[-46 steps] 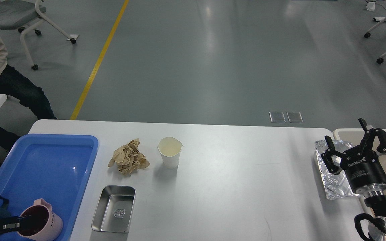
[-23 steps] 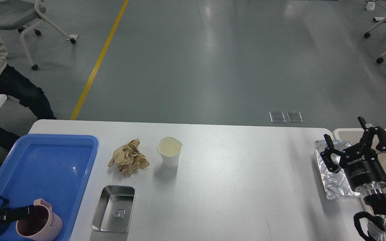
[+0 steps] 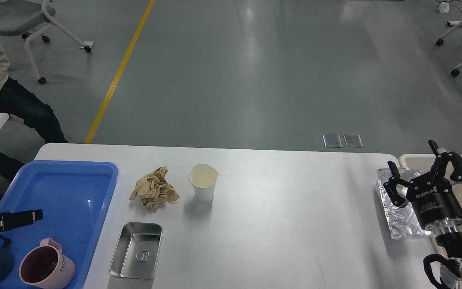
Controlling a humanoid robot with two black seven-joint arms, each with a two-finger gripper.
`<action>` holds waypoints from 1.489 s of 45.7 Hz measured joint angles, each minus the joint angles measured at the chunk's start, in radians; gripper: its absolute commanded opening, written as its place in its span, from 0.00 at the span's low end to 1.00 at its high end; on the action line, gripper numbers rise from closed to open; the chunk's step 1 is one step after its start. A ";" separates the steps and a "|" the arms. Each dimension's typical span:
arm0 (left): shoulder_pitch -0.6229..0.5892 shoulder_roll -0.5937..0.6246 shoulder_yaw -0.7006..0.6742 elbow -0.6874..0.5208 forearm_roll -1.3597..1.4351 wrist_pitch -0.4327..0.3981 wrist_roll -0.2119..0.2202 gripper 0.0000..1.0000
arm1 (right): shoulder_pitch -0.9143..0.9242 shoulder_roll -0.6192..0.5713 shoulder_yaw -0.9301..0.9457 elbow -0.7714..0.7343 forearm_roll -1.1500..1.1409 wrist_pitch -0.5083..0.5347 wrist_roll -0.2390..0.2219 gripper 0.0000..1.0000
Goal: Tidy desktop
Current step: 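Withdraw the left gripper from the mug toward the table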
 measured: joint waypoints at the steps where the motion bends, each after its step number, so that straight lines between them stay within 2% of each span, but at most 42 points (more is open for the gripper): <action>1: -0.010 0.005 -0.011 -0.005 -0.001 -0.005 0.000 0.86 | 0.000 0.000 0.000 0.000 0.000 0.000 0.000 1.00; 14: -0.050 0.056 -0.106 -0.119 -0.011 -0.025 0.008 0.86 | 0.000 0.000 -0.001 0.000 0.000 0.000 0.000 1.00; 29: -0.051 0.054 -0.161 -0.174 -0.015 0.067 0.007 0.86 | -0.001 0.000 0.000 -0.002 0.000 0.000 0.000 1.00; 34: -0.045 0.035 -0.161 -0.179 -0.016 0.075 0.009 0.86 | -0.001 0.000 -0.001 -0.002 0.000 0.000 0.000 1.00; 39: -0.030 -0.013 -0.154 -0.175 -0.022 0.074 0.032 0.86 | -0.001 0.000 -0.002 -0.002 -0.001 0.000 0.000 1.00; 44: 0.005 -0.064 -0.147 -0.152 -0.024 0.070 0.090 0.86 | -0.002 0.000 -0.003 -0.002 -0.001 0.000 0.000 1.00; 48: 0.030 -0.117 -0.145 -0.126 -0.025 0.059 0.118 0.86 | -0.003 0.000 -0.003 -0.002 -0.001 0.000 0.000 1.00; 60: 0.041 -0.316 -0.139 -0.001 -0.020 0.004 0.128 0.86 | -0.002 0.000 -0.003 -0.002 -0.001 0.000 0.000 1.00; 68: 0.030 -0.409 -0.045 0.040 -0.001 -0.011 0.128 0.86 | -0.009 0.000 -0.002 -0.002 -0.001 0.000 0.000 1.00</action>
